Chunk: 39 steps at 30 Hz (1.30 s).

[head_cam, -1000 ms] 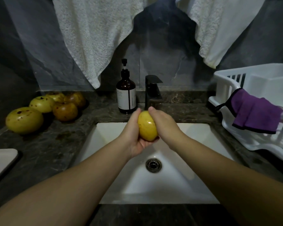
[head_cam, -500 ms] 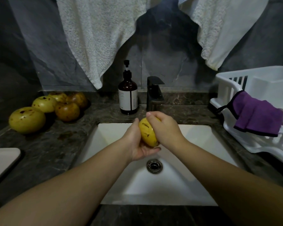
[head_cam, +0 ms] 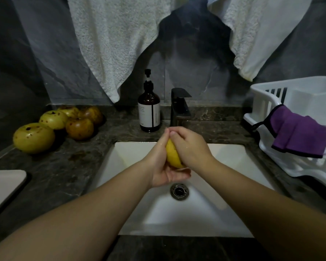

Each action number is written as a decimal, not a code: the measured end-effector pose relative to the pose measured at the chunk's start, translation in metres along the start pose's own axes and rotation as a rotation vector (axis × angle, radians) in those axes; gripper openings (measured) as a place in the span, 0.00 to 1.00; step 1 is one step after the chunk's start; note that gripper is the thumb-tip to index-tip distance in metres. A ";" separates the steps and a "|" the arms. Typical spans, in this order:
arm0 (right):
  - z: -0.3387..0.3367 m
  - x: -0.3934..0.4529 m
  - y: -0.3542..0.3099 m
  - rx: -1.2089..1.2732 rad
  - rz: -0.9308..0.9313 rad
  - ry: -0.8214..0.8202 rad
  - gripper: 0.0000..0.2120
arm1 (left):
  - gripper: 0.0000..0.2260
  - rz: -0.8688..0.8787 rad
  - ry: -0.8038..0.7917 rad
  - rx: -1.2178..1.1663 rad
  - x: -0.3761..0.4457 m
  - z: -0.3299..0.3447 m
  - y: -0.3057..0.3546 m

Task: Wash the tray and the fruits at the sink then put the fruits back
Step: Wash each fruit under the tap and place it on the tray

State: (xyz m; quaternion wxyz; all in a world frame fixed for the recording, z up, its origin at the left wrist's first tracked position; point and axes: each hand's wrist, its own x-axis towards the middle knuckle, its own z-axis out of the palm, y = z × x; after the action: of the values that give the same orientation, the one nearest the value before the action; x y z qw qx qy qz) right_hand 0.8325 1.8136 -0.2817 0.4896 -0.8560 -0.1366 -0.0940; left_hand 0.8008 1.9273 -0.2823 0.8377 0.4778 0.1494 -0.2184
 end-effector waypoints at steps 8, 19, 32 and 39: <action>-0.010 0.003 0.006 0.050 0.072 -0.075 0.16 | 0.35 -0.009 -0.008 0.152 0.001 0.000 0.001; -0.007 0.002 0.004 -0.041 -0.008 -0.034 0.19 | 0.44 -0.161 -0.036 0.314 0.003 -0.007 0.002; -0.028 0.003 0.000 0.194 0.149 -0.083 0.13 | 0.33 -0.045 -0.110 0.281 0.006 -0.005 0.005; -0.013 0.000 -0.003 0.131 -0.030 -0.017 0.13 | 0.45 -0.096 -0.141 0.322 0.000 -0.009 0.007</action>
State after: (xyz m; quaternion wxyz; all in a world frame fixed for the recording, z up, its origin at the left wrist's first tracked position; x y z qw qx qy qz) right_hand 0.8314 1.8042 -0.2724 0.5417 -0.8209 -0.1596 -0.0848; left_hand 0.8044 1.9385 -0.2815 0.7475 0.5814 0.0758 -0.3121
